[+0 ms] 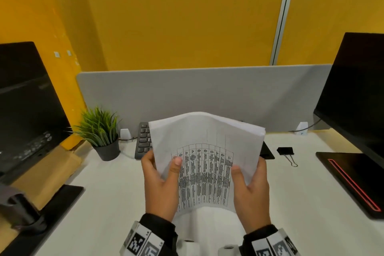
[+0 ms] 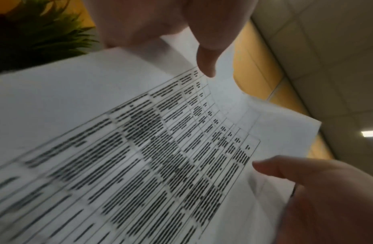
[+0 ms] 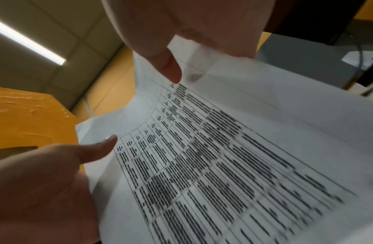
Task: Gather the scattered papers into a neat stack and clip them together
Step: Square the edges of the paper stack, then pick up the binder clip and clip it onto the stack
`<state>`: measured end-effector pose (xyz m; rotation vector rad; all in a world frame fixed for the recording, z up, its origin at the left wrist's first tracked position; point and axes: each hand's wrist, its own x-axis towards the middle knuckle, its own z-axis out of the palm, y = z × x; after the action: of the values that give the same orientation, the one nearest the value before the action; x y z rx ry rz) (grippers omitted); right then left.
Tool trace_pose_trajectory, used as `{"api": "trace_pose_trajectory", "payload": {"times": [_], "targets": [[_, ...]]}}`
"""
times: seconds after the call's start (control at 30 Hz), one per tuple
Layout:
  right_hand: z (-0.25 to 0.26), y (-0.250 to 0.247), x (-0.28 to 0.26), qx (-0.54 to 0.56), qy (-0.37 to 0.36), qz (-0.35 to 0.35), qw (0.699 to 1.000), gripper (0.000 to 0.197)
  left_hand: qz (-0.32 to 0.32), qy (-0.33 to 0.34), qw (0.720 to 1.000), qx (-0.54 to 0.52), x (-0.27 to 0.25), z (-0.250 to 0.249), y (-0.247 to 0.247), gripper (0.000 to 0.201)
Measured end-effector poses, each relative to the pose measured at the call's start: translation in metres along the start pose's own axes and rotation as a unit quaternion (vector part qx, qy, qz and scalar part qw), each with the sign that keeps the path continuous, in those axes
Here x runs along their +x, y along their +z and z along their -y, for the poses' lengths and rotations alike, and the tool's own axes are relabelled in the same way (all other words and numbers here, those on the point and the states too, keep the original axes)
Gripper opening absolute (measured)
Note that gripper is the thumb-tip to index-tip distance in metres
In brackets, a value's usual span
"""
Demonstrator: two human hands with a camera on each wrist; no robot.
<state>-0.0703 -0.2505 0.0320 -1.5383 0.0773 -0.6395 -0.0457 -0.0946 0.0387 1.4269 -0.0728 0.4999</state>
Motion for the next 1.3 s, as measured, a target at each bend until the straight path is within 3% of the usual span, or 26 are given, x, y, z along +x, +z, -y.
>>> {"api": "trace_pose_trajectory", "payload": {"times": [0.13,0.4,0.5,0.57,0.67,0.77,0.8,0.83,0.9,0.93,0.97,1.03,1.17,1.3], "targets": [[-0.008,-0.001,-0.001,-0.002,0.047,0.011,0.999,0.029,0.021,-0.034,0.999,0.020,0.001,0.008,-0.005,0.034],[-0.011,-0.006,0.003,-0.001,0.046,0.035,0.998,0.033,0.018,-0.040,0.999,0.015,0.003,0.011,-0.006,0.038],[-0.003,-0.011,0.004,0.045,0.068,0.058,0.995,0.034,0.020,-0.044,0.999,0.008,0.006,0.012,-0.007,0.034],[0.001,-0.021,0.010,0.094,0.054,0.031,0.994,0.028,0.027,-0.044,0.999,0.003,0.009,0.013,-0.007,0.031],[-0.008,-0.046,0.054,0.115,0.068,-0.079,0.988,0.022,0.040,-0.034,0.999,-0.004,0.009,0.014,-0.008,0.028],[-0.038,-0.070,0.127,-0.036,0.161,-0.096,0.982,0.022,0.041,-0.026,0.999,-0.007,0.009,0.014,-0.008,0.032],[-0.052,-0.078,0.150,-0.151,0.192,-0.062,0.968,0.028,0.041,-0.025,0.999,-0.007,0.009,0.015,-0.008,0.028],[-0.067,-0.085,0.167,-0.282,0.215,-0.003,0.935,0.038,0.041,-0.024,0.999,-0.006,0.009,0.016,-0.008,0.025],[-0.104,-0.106,0.187,-0.519,0.235,0.115,0.814,0.056,0.037,-0.024,0.999,-0.006,0.008,0.016,-0.006,0.022],[-0.118,-0.114,0.190,-0.598,0.230,0.168,0.749,0.061,0.036,-0.024,0.999,-0.008,0.008,0.016,-0.006,0.022],[-0.128,-0.118,0.189,-0.639,0.231,0.204,0.705,0.063,0.035,-0.022,0.999,-0.009,0.008,0.015,-0.006,0.024],[-0.126,-0.115,0.179,-0.663,0.233,0.222,0.676,0.057,0.038,-0.020,0.999,-0.010,0.010,0.016,-0.006,0.031],[-0.112,-0.109,0.169,-0.699,0.188,0.188,0.664,0.039,0.044,-0.028,0.998,-0.018,0.011,0.019,-0.009,0.031],[-0.116,-0.119,0.163,-0.713,0.229,0.182,0.638,0.027,0.050,-0.025,0.998,-0.027,0.010,0.017,-0.009,0.029]]}}
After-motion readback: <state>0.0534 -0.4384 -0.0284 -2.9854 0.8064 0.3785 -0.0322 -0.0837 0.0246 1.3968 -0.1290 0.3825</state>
